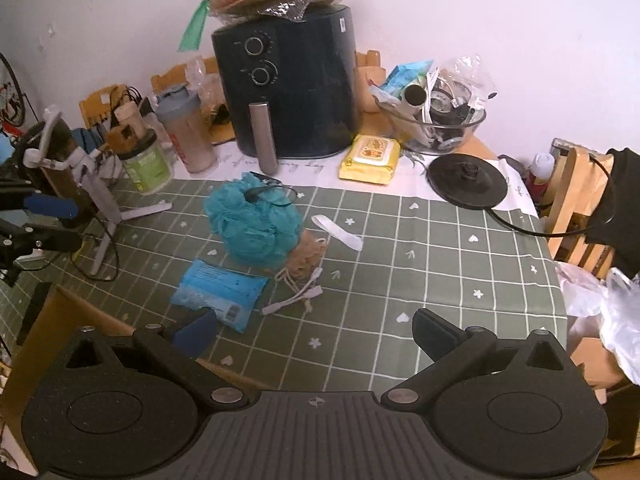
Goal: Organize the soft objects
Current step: 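Lower the left gripper onto the blue wipes packet and close it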
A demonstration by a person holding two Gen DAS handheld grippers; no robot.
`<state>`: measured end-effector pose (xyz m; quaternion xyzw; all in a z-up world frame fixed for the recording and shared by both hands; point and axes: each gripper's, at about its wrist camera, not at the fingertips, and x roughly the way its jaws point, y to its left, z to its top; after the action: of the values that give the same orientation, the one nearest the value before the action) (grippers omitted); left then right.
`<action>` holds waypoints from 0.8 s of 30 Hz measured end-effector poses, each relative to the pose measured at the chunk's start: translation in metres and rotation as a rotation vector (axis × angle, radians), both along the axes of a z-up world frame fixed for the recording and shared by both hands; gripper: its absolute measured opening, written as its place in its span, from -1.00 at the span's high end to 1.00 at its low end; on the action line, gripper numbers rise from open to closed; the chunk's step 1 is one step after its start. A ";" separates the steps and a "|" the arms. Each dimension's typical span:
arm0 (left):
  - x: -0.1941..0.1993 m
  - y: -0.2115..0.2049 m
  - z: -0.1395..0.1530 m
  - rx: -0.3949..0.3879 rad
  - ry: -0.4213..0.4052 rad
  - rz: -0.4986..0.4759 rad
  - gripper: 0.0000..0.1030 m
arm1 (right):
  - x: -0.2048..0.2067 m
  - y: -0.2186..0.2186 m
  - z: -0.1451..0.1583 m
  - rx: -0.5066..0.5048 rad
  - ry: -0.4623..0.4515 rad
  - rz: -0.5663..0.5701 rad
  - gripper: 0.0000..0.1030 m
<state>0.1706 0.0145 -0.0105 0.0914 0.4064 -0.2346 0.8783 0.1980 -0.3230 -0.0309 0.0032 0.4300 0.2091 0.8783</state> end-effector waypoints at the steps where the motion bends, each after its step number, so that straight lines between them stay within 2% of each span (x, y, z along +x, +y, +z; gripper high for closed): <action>1: 0.004 0.001 -0.002 0.004 0.004 -0.006 -0.08 | 0.001 0.000 0.000 -0.007 0.000 -0.002 -1.00; 5: 0.019 0.006 -0.011 0.014 0.027 -0.015 -0.12 | 0.007 0.001 -0.005 -0.052 0.004 -0.023 -1.00; 8: 0.031 0.009 -0.021 0.033 0.039 -0.027 -0.34 | 0.009 -0.001 -0.008 -0.076 0.003 -0.044 -1.00; 13: 0.048 0.010 -0.035 0.060 0.045 -0.079 -0.39 | 0.013 -0.009 -0.012 -0.112 -0.003 -0.104 -1.00; 18: 0.062 0.000 -0.054 0.109 0.060 -0.174 -0.57 | 0.015 -0.018 -0.016 -0.093 0.021 -0.144 -1.00; 24: 0.075 -0.013 -0.084 0.161 0.126 -0.318 -0.58 | 0.011 -0.027 -0.021 -0.044 0.058 -0.172 -1.00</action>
<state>0.2451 0.0015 -0.0940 0.2094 0.4583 -0.3424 0.7930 0.2094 -0.3497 -0.0518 0.0267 0.4580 0.1233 0.8799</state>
